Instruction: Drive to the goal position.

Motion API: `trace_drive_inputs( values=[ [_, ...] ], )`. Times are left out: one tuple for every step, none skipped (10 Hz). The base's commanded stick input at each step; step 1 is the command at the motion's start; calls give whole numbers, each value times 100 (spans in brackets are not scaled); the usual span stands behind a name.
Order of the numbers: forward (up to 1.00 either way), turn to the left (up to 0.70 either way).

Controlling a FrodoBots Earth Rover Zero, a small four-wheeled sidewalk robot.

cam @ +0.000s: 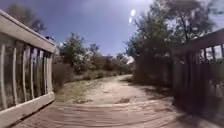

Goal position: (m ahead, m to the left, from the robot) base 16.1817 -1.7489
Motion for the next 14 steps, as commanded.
trace_drive_inputs(
  values=[
    [70,0],
    [70,0],
    [70,0],
    [70,0],
    [70,0],
    [70,0],
    [70,0],
    [70,0],
    [70,0],
    [70,0],
    [70,0],
    [70,0],
    [70,0],
    [70,0]
  ],
)
